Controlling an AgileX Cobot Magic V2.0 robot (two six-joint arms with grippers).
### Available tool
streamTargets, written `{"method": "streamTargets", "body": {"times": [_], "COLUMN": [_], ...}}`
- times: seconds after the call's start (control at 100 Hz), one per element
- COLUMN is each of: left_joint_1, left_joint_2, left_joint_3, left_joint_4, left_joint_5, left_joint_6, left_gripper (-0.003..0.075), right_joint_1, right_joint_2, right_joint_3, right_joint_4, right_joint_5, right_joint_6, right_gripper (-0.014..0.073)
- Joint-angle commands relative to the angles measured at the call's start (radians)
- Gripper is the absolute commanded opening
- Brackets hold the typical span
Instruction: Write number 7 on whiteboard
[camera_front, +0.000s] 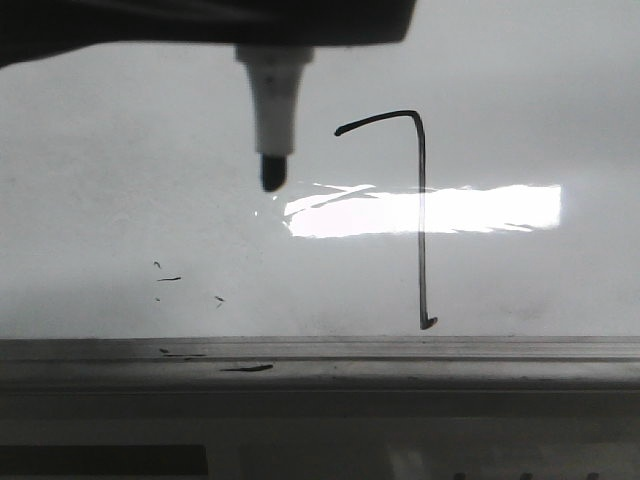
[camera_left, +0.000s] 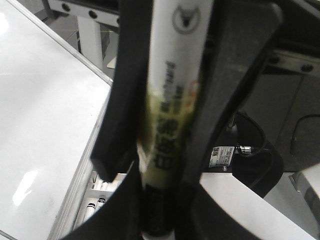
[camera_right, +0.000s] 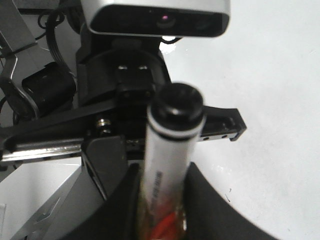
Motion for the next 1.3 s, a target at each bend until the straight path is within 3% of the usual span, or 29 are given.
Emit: {"method": "streamTargets", "body": {"times": [0.0,0.33,0.4,0.55,0.64,0.9,1.07,1.29], "left_joint_1": [0.0,0.0,0.0,0.0,0.0,0.0,0.0,0.0], "left_joint_2": [-0.015,-0.015,-0.015,-0.006,0.006,0.024,0.024,0.03], "left_joint_3": [-0.031,-0.031,-0.031,-0.031,-0.031,-0.031,-0.03,-0.03], "left_joint_4": [-0.117,-0.111,-0.092,-0.039,-0.019,-0.015,-0.012,0.017], "left_joint_5": [0.011,0.002,-0.01,-0.019,-0.029,-0.031,-0.031,-0.172], "left_joint_6": [-0.024,-0.024,-0.024,-0.024,-0.024,-0.024,-0.026,-0.232], "left_gripper": [-0.002,-0.002,-0.002,-0.002,-0.002,-0.002,-0.002,-0.002], "right_joint_1": [0.002,0.002,0.002,0.002,0.002,0.002,0.002,0.002], "right_joint_2": [-0.003,-0.003,-0.003,-0.001,0.011,0.03,-0.059,-0.226], "right_joint_3": [-0.029,-0.029,-0.029,-0.029,-0.029,-0.03,-0.061,-0.076], "right_joint_4": [-0.008,-0.008,-0.008,-0.006,-0.006,-0.006,-0.006,-0.015], "right_joint_5": [-0.096,-0.1,-0.1,-0.1,-0.1,-0.1,-0.095,-0.093], "right_joint_6": [-0.022,-0.022,-0.022,-0.022,-0.022,-0.022,-0.022,-0.022], "right_gripper": [-0.0046,-0.0019,0.006,0.0324,0.0411,0.0513,0.0518,0.0498]}}
